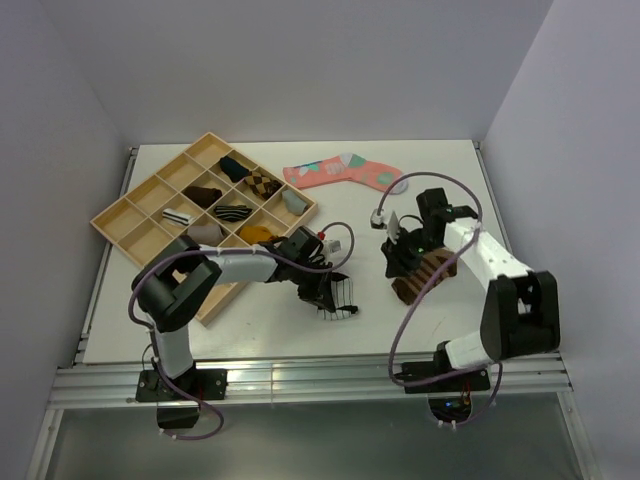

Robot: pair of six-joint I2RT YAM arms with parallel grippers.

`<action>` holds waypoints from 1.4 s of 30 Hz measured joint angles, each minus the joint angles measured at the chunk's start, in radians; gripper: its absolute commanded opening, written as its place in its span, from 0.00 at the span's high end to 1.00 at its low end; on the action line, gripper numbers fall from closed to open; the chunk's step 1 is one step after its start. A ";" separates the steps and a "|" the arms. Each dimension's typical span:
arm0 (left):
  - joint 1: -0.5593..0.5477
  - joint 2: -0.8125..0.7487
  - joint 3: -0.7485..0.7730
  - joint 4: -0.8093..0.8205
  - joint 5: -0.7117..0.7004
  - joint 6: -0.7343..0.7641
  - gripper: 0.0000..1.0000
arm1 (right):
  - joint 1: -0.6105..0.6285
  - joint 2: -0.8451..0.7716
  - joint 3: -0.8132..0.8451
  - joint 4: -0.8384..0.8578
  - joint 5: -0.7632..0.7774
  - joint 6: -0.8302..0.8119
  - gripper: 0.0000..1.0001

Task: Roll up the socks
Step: Roll the sock at the center of the board.

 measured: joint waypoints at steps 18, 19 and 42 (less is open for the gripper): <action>0.031 0.159 0.115 -0.151 0.251 -0.120 1.00 | 0.579 -0.329 -0.329 0.299 0.170 -0.008 0.59; 0.031 0.161 0.118 -0.154 0.253 -0.122 1.00 | 0.593 -0.321 -0.331 0.307 0.178 -0.003 0.59; 0.045 0.164 0.094 -0.116 0.279 -0.173 0.98 | 0.825 -0.164 -0.364 0.480 0.371 0.110 0.60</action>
